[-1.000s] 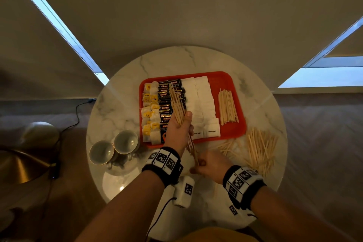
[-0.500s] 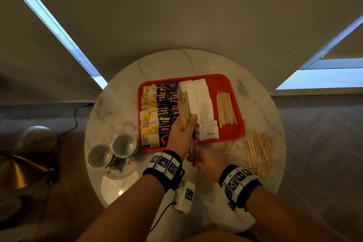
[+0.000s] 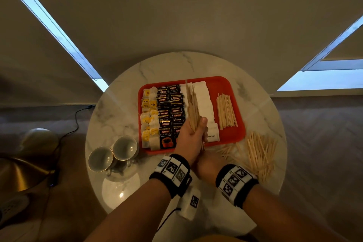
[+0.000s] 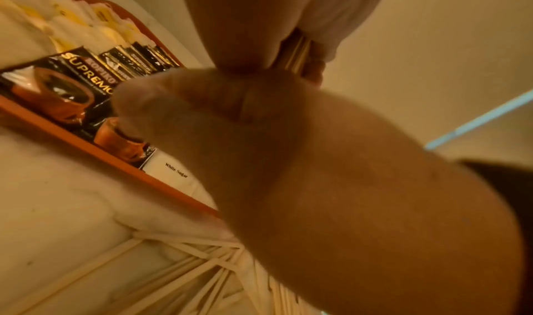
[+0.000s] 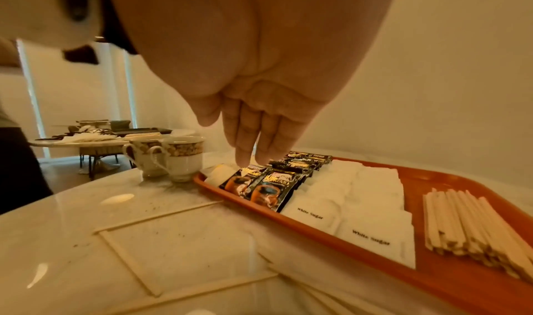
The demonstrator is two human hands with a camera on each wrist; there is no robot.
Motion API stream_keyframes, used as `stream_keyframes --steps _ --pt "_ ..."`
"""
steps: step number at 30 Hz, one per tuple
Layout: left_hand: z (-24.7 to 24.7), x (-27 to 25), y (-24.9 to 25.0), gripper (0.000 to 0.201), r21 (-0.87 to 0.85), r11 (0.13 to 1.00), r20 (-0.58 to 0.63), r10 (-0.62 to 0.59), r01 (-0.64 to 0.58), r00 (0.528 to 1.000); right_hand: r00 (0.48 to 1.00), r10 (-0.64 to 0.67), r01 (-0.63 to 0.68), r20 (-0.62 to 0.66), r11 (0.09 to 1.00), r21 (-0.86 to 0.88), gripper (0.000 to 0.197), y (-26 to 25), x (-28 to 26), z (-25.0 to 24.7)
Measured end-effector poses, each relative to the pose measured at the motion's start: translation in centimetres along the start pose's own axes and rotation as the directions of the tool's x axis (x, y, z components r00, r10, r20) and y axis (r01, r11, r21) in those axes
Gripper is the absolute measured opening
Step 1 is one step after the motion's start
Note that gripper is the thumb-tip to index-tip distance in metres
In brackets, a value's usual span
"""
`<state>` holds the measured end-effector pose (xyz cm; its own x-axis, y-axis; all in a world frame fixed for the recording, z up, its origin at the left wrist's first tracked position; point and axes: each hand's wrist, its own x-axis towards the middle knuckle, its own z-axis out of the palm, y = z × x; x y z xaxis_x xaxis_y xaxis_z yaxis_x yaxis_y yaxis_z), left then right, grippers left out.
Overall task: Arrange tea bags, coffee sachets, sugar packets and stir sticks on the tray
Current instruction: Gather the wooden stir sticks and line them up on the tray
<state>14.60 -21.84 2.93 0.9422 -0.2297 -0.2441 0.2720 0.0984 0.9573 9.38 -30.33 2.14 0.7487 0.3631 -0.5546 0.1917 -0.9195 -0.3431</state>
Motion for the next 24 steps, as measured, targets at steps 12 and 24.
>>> stream_keyframes --steps 12,24 --pt "-0.3 -0.2 -0.3 0.019 0.038 0.999 0.011 -0.034 0.034 0.999 0.998 0.050 -0.046 0.039 0.994 -0.100 0.036 -0.2 0.8 -2.2" --pt "-6.3 -1.5 -6.3 0.023 0.510 0.856 -0.018 -0.092 0.088 0.996 0.801 0.256 -0.058 -0.541 0.933 0.355 0.050 5.0 0.3 -8.7"
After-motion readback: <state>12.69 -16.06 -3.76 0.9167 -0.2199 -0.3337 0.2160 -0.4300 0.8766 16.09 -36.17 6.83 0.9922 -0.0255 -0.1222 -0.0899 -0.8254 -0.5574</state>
